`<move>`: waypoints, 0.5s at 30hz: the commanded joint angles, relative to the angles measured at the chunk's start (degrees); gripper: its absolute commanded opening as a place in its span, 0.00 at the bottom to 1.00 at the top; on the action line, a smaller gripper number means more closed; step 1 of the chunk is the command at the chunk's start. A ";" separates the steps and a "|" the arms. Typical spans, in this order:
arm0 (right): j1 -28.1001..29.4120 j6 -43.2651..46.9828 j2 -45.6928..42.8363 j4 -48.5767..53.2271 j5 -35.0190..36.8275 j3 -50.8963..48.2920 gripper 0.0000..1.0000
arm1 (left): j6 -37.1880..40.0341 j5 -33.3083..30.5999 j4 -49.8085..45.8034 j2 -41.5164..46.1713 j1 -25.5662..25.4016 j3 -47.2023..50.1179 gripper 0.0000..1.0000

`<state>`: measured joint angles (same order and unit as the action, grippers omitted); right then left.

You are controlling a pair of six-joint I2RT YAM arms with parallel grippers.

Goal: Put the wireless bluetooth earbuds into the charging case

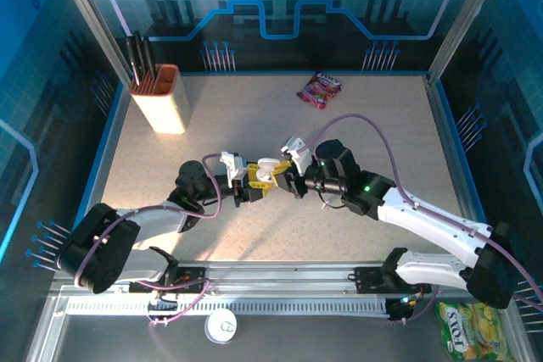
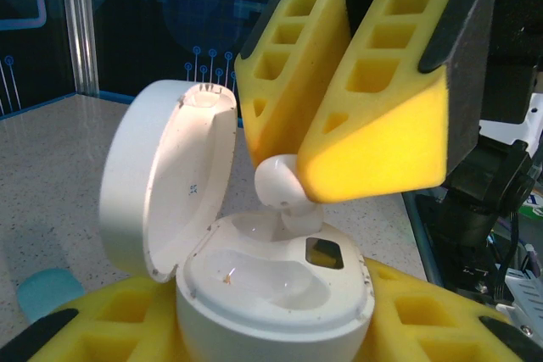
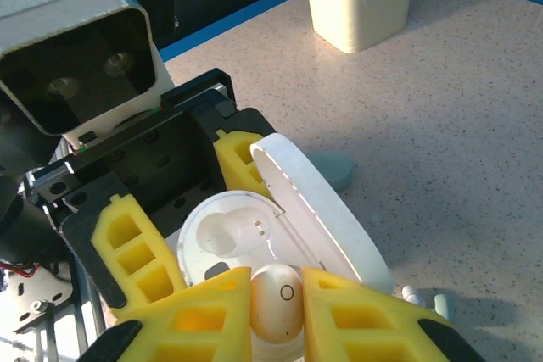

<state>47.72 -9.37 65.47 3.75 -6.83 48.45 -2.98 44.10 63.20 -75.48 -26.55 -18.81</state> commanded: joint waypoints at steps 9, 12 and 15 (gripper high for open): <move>0.94 0.88 1.64 -1.92 1.10 0.64 0.21 | -0.68 1.41 2.28 1.30 -0.40 -1.59 0.40; 0.92 -0.02 0.27 -2.16 1.53 0.25 0.31 | -0.64 0.53 2.37 1.30 -0.35 -1.51 0.40; -0.32 -2.34 -2.23 -1.98 1.17 -0.34 0.35 | -0.71 -0.23 2.66 0.96 -0.37 -1.16 0.40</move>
<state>47.94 -9.80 65.91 2.72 -6.28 48.42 -3.36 43.31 63.26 -75.48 -26.52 -18.92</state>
